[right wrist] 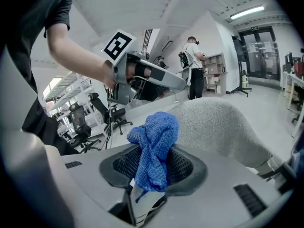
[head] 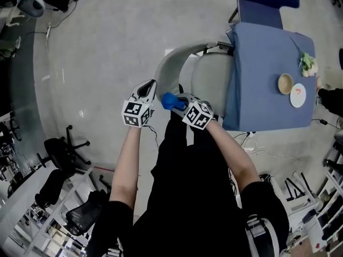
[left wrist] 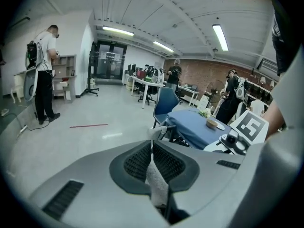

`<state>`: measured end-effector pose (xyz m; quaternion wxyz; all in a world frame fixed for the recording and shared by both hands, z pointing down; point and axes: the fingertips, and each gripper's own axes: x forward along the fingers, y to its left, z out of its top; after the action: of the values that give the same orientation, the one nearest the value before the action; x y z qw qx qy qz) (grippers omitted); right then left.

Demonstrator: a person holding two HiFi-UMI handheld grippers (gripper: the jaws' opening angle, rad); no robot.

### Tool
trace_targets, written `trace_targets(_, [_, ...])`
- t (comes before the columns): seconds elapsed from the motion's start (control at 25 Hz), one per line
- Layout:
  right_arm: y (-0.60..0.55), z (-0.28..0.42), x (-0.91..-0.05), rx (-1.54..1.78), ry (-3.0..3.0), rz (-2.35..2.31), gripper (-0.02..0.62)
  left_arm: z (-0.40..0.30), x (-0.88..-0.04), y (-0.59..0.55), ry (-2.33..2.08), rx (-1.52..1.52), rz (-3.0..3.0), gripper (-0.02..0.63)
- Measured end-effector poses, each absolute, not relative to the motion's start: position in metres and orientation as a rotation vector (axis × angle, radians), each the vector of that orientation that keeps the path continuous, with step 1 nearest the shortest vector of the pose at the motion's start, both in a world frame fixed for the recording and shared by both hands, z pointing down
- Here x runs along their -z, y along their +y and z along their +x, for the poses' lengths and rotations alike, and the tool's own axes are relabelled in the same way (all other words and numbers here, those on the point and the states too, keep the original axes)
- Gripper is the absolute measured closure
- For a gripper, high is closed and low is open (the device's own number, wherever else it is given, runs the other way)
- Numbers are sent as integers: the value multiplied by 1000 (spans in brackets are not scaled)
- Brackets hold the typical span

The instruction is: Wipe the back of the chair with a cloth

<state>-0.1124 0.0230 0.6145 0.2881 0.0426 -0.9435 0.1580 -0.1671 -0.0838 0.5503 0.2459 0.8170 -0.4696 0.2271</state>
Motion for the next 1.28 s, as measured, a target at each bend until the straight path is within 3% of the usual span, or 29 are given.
trace_targets(1.28, [-103, -132, -654, -447, -2517, 534, 426, -170, -595, -105, -1003, -661, 2315, 572])
